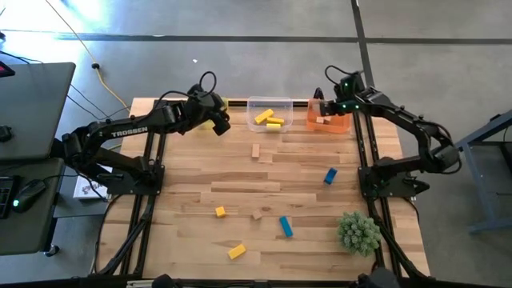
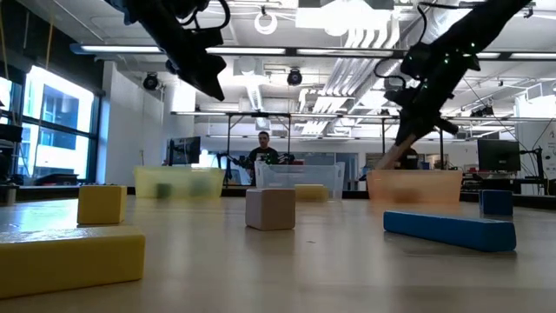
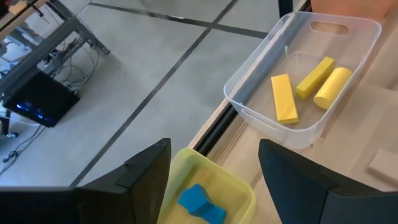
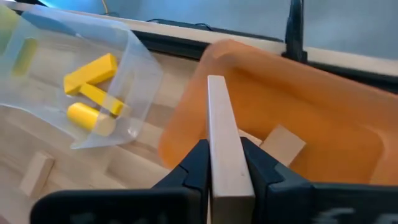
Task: Sort & place blocks by color
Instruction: Put the brown block into the orange bin
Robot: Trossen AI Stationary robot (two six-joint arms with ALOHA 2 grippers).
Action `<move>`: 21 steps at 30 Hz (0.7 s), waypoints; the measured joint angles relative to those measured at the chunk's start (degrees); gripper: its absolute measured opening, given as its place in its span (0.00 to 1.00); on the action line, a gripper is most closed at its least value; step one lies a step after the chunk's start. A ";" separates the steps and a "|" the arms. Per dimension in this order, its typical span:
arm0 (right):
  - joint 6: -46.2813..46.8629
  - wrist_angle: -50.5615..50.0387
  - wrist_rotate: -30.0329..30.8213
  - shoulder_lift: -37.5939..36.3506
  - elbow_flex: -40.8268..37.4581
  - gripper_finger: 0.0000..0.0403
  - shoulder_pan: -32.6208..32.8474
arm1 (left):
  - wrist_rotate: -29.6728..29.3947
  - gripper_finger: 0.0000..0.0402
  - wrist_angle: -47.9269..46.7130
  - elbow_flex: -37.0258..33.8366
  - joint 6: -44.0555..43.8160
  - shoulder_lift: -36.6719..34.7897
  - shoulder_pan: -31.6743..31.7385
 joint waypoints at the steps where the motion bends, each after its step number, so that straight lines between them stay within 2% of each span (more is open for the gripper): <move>1: -0.05 0.43 -0.38 0.00 -0.60 0.09 -0.53 | -0.02 0.58 -0.01 0.00 -0.19 0.00 0.11; 7: -0.10 2.76 -1.16 0.00 -3.62 0.09 -3.23 | -0.12 0.58 0.02 0.00 -0.19 0.00 0.35; 12: 2.49 7.67 -2.66 0.00 -6.96 0.13 -4.70 | -0.11 0.58 -0.01 0.00 -0.13 0.00 0.35; 21: 3.93 8.33 -2.34 0.00 -7.52 0.15 -5.11 | -0.11 0.58 -0.12 -0.02 -0.11 0.00 0.35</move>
